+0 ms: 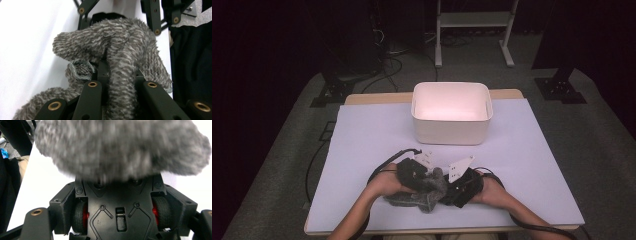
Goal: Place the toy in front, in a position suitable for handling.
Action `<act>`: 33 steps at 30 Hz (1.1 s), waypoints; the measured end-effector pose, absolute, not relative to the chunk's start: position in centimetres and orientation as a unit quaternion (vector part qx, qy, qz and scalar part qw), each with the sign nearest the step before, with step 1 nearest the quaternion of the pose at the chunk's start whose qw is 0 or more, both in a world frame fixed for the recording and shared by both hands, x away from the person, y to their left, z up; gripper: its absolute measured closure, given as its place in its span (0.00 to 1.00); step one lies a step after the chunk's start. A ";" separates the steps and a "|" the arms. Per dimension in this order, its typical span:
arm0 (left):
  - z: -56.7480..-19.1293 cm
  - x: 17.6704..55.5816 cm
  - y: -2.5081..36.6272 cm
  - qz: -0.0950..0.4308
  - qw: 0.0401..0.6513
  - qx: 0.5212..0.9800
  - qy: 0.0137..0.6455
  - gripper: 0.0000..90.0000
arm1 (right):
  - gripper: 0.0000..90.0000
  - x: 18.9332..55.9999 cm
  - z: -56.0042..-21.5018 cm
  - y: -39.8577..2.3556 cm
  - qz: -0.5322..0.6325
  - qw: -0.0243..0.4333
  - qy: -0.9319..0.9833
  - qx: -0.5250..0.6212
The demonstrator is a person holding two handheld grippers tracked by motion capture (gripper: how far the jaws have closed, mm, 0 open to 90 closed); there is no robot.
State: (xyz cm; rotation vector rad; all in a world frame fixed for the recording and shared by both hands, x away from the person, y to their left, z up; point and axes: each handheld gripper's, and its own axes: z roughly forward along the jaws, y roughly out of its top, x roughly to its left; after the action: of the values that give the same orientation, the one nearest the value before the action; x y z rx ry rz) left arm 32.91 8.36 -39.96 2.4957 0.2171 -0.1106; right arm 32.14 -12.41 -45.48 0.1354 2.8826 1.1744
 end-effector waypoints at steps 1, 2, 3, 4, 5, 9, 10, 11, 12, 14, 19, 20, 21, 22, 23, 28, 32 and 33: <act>-39.9 32.8 8.8 -0.040 0.312 0.946 0.084 0.86 | 0.24 32.1 -45.5 -12.4 0.379 0.012 0.924 0.044; -39.9 32.7 9.2 -0.038 0.313 0.945 0.087 0.86 | 0.24 32.1 -45.5 -12.4 0.379 0.012 0.924 0.046; -39.9 32.6 9.8 -0.036 0.313 0.945 0.092 0.86 | 0.24 32.1 -45.5 -12.4 0.379 0.013 0.924 0.045; -39.9 32.6 10.1 -0.035 0.314 0.944 0.095 0.86 | 0.24 32.2 -45.5 -12.4 0.379 0.013 0.924 0.044; -39.9 32.5 10.6 -0.032 0.314 0.944 0.098 0.86 | 0.24 32.2 -45.5 -12.4 0.379 0.012 0.924 0.043; -39.8 32.4 12.4 -0.024 0.309 0.944 0.112 0.86 | 0.24 32.2 -45.5 -12.4 0.379 0.010 0.924 0.048; -39.7 32.4 12.7 -0.022 0.308 0.944 0.115 0.86 | 0.24 32.2 -45.5 -12.4 0.381 0.008 0.923 0.049; -39.7 32.4 12.9 -0.022 0.309 0.943 0.119 0.86 | 0.24 32.3 -45.6 -12.5 0.381 0.004 0.923 0.051; -39.8 32.4 13.0 -0.020 0.307 0.944 0.118 0.86 | 0.24 32.4 -45.6 -12.5 0.381 0.001 0.923 0.054; -39.9 32.4 13.0 -0.021 0.306 0.944 0.119 0.86 | 0.24 32.5 -45.5 -12.5 0.379 -0.004 0.923 0.058; -40.1 32.5 12.8 -0.021 0.300 0.946 0.118 0.85 | 0.24 32.3 -45.2 -12.8 0.375 0.002 0.925 0.057; -40.1 32.5 12.8 -0.023 0.302 0.945 0.120 0.85 | 0.24 32.3 -45.1 -13.0 0.377 0.002 0.924 0.059; -40.2 32.5 12.8 -0.024 0.304 0.945 0.122 0.85 | 0.24 32.3 -45.0 -13.4 0.378 0.000 0.924 0.063; -40.2 32.6 12.8 -0.025 0.305 0.944 0.122 0.85 | 0.24 32.3 -45.0 -13.6 0.380 0.000 0.923 0.064; -40.2 32.5 12.8 -0.026 0.305 0.944 0.122 0.85 | 0.24 32.3 -45.0 -13.9 0.380 -0.001 0.922 0.067; -39.7 32.5 12.4 -0.026 0.302 0.945 0.120 0.85 | 0.25 32.1 -44.8 -15.0 0.390 -0.003 0.917 0.079; -38.9 32.8 11.2 -0.026 0.307 0.945 0.108 0.85 | 0.25 32.1 -45.1 -15.1 0.386 -0.007 0.919 0.081; -38.8 32.8 10.9 -0.028 0.306 0.946 0.104 0.85 | 0.25 32.1 -45.1 -15.1 0.388 -0.006 0.918 0.080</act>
State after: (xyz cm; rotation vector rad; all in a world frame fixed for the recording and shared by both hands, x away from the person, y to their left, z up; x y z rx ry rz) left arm 32.82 10.89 -38.81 2.5026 0.2751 -0.0730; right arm 32.10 -15.06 -45.05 0.2507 2.8956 1.2221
